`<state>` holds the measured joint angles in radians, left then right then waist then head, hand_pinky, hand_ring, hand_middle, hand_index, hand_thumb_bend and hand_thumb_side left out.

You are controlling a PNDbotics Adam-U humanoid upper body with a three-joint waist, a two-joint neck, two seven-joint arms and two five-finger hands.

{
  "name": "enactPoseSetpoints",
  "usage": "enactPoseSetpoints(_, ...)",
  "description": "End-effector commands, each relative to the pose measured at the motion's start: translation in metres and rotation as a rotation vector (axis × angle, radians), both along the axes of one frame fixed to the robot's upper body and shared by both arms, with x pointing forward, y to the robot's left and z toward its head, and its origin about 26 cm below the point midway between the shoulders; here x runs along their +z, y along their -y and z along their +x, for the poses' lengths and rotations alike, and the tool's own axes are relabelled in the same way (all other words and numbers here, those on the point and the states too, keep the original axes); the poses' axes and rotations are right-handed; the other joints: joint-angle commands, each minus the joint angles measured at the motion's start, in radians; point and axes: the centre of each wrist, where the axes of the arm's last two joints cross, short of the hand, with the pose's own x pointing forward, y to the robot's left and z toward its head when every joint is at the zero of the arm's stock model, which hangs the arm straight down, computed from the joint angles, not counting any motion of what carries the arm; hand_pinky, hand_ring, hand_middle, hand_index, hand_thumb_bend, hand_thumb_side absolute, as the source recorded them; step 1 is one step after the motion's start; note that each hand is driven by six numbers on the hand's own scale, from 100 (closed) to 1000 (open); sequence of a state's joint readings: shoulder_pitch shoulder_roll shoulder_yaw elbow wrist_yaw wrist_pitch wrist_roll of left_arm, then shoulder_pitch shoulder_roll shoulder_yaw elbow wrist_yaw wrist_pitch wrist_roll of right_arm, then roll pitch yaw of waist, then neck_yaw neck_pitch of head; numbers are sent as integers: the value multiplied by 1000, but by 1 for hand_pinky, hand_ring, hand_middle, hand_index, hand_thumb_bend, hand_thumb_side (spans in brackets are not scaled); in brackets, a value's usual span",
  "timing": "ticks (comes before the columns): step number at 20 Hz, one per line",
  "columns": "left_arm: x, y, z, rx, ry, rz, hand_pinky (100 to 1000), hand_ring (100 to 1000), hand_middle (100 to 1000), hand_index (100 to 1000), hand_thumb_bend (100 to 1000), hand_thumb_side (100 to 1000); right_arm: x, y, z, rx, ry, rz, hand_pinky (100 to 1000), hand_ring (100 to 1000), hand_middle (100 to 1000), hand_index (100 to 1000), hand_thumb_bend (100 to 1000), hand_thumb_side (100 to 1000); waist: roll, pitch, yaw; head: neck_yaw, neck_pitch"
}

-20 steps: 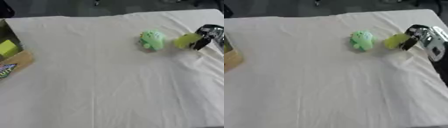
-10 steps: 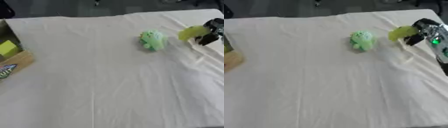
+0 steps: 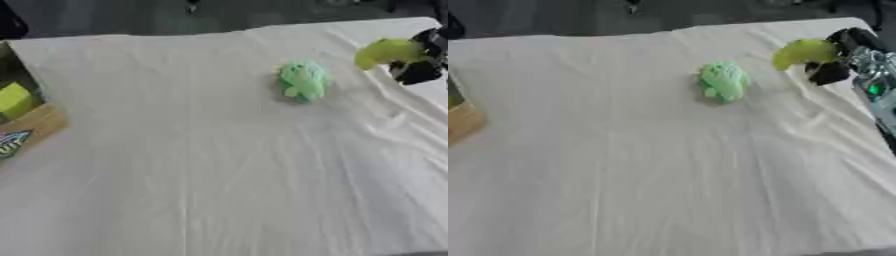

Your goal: Pick up the objects with one hand, pass them to the other hand, and then place them into the box on the other side of the table.

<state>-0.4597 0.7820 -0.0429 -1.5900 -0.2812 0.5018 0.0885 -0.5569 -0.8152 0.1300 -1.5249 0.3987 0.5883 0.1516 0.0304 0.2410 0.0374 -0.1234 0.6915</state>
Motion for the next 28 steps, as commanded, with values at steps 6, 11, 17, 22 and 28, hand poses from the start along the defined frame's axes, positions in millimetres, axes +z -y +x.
enactPoseSetpoints(6,17,-5,-3,1,40,24,588,702,621,792,109,553,14,-25,-23,65,154,54,787,541,433,522,100,100,1,-27,-2,16,-8)
enactPoseSetpoints(11,19,-1,-4,-20,41,29,587,702,622,790,109,552,8,-46,-31,108,213,121,779,527,423,518,100,100,2,-28,-2,24,-9)
enactPoseSetpoints(17,25,8,-6,-77,48,43,587,702,623,786,112,550,2,-70,-37,156,253,169,775,526,420,518,100,100,3,-29,-2,29,-5)
enactPoseSetpoints(22,30,19,-6,-154,43,63,589,704,625,787,114,554,0,-89,-39,216,237,198,755,518,415,516,100,100,2,-32,-2,30,-4)
enactPoseSetpoints(28,39,37,-9,-280,39,96,593,705,625,787,115,550,-5,-111,-37,299,225,257,749,511,410,513,100,100,2,-34,-1,36,-3)
